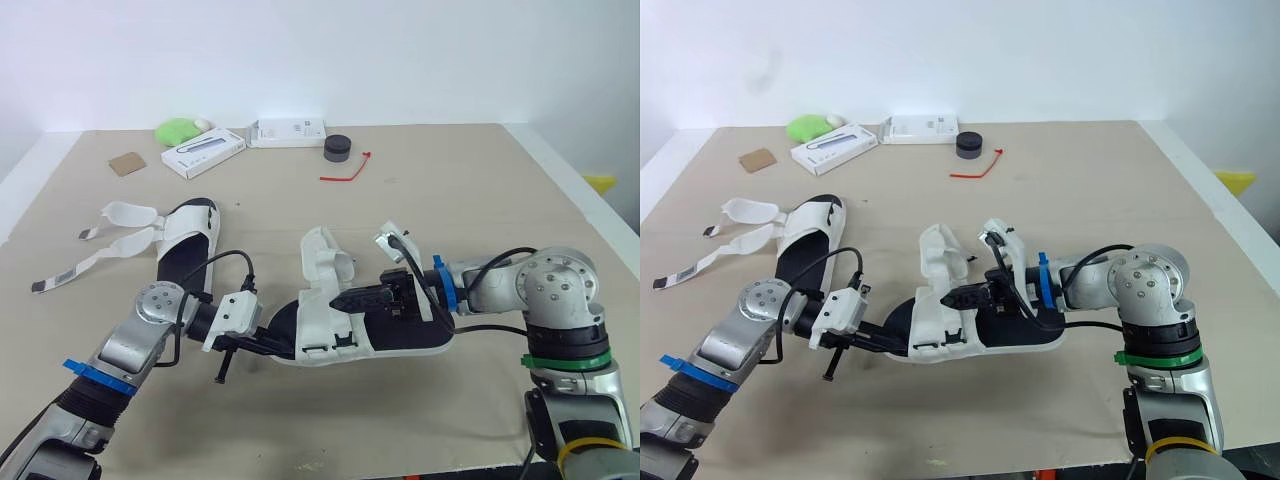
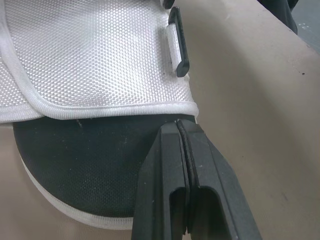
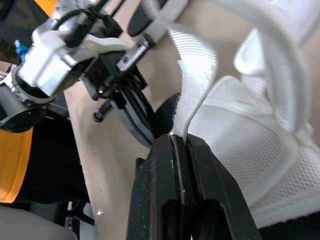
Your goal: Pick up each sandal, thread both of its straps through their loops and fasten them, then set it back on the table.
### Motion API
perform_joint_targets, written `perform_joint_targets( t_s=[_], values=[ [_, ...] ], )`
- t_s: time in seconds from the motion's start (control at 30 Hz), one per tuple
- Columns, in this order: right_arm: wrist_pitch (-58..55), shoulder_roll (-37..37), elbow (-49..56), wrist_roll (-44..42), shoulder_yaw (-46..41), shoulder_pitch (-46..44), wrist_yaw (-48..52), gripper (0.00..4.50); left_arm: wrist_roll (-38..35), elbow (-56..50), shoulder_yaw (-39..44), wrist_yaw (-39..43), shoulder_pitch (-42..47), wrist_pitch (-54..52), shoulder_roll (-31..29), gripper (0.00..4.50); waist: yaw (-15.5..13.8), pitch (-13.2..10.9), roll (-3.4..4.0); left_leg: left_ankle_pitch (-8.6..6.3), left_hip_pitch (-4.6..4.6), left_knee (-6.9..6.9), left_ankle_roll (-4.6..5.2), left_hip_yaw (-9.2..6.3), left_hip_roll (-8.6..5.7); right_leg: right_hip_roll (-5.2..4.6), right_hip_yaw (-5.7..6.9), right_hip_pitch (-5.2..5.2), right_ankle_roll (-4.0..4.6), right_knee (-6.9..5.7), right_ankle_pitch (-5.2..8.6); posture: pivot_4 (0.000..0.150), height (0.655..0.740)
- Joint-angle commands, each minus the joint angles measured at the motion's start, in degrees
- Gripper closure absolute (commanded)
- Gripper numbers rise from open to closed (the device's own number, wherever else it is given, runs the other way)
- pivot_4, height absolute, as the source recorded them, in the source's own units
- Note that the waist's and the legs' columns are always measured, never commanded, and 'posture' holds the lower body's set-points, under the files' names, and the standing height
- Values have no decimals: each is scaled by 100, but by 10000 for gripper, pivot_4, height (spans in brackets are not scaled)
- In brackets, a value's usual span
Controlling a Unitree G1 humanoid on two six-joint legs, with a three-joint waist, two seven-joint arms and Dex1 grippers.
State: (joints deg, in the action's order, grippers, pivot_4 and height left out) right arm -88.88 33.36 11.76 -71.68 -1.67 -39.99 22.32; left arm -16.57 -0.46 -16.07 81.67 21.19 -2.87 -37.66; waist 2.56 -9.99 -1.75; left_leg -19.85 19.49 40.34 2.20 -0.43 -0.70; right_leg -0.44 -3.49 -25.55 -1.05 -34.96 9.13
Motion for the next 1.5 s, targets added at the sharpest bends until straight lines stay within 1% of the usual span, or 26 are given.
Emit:
perform_joint_targets(
  t_s=[0.03,0.23,0.57,1.03,1.33,1.43,1.5],
  values=[
    [-83,-4,277,-251,-221,-113,64,44442,181,73,-121,37,-80,-82,-103,45000,0,0,0,0,0,0,0,0,0,0,0,0,0,0,0,1500,7400],
    [-171,23,405,-186,-192,141,-38,44442,189,80,-139,40,-50,-92,-87,45000,-1,0,0,0,1,0,0,-3,0,0,3,0,0,0,0,1500,7400],
    [-223,-2,512,-213,-232,249,-104,44442,207,61,-150,54,-54,-94,-98,45000,0,-2,3,0,1,0,0,-3,0,0,3,0,1,0,1,1500,7400],
    [45,333,1067,35,-8,521,344,44442,222,110,-150,89,-15,-65,-114,45000,-1,-2,3,0,2,0,0,-4,0,0,5,0,-9,0,9,1500,7400],
    [547,655,1556,286,107,877,740,44442,220,135,-172,99,4,-51,-115,45000,-7,-2,3,0,2,0,-1,-5,-2,-1,6,0,-17,0,14,1500,7400],
    [678,703,1637,319,128,970,835,44442,219,147,-177,104,10,-47,-111,45000,-8,-2,3,0,2,0,-1,-5,-3,-2,6,0,-19,0,15,1500,7400],
    [670,646,1553,189,84,1001,881,44442,220,156,-184,100,21,-48,-98,45000,-7,-2,3,0,2,0,0,-4,-3,-2,6,0,-20,0,16,1500,7400]
  ],
)
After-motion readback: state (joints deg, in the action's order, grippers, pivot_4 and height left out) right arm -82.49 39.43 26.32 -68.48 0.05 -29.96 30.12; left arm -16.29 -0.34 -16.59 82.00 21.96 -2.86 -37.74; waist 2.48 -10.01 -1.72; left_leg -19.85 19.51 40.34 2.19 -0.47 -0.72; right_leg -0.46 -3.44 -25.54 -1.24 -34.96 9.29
